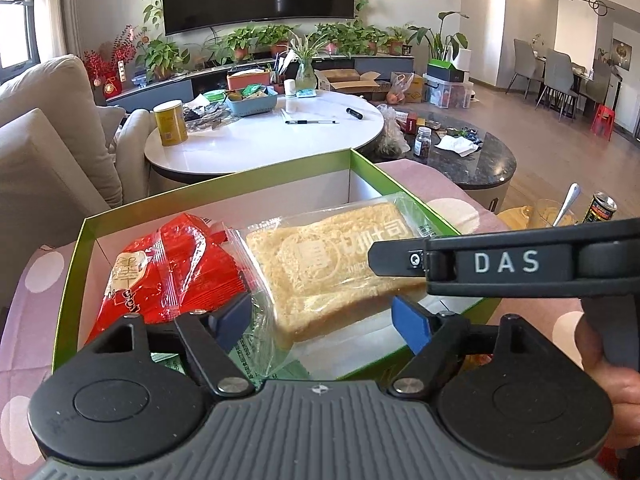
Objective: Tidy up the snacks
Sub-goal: 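Lower the wrapped bread loaf into the green box and open the left tool, then raise the open left tool out of the green box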
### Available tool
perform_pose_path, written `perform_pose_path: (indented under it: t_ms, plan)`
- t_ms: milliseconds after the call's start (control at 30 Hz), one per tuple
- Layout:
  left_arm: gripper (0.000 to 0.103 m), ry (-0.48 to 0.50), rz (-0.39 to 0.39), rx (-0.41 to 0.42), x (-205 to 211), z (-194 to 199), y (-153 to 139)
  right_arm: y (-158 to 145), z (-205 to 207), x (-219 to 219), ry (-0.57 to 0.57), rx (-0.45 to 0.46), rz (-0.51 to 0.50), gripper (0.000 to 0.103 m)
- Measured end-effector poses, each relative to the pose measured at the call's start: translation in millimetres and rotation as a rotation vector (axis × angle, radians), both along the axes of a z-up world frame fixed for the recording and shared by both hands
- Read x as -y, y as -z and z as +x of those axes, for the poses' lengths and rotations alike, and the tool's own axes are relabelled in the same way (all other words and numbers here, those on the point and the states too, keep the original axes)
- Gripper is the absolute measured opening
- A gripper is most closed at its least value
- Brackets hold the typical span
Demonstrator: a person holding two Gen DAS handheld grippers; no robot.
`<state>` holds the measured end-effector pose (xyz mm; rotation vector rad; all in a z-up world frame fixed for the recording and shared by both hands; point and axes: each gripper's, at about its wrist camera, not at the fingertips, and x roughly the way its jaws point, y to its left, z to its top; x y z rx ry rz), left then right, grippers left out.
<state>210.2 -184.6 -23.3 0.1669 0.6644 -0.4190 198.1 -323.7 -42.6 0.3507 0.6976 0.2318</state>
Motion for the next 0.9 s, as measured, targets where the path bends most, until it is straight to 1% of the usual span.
perform_pose_path:
  t_ms: [133, 267, 300, 433, 567, 700, 900]
  plan:
    - [0.077, -0.009, 0.002, 0.009, -3, -2, 1, 1, 0, 1, 0.001, 0.006, 0.012, 0.052]
    - [0.077, -0.025, 0.019, 0.037, -6, -7, -2, -1, -2, 3, 0.003, 0.018, 0.031, 0.053]
    - [0.077, -0.027, 0.018, 0.04, -7, -7, -3, -3, -3, 3, 0.009, 0.028, 0.032, 0.055]
    - [0.078, -0.032, 0.003, 0.044, -11, -12, -7, -12, -9, 7, 0.008, 0.063, 0.053, 0.056]
    - [0.079, -0.035, -0.006, 0.05, -15, -19, -13, -20, -14, 4, -0.007, 0.08, 0.032, 0.056]
    - [0.08, -0.045, -0.014, 0.06, -20, -28, -20, -22, -19, 3, -0.024, 0.076, 0.031, 0.056]
    - [0.081, -0.068, -0.038, 0.076, -35, -42, -27, -26, -33, 7, -0.029, 0.071, 0.016, 0.06]
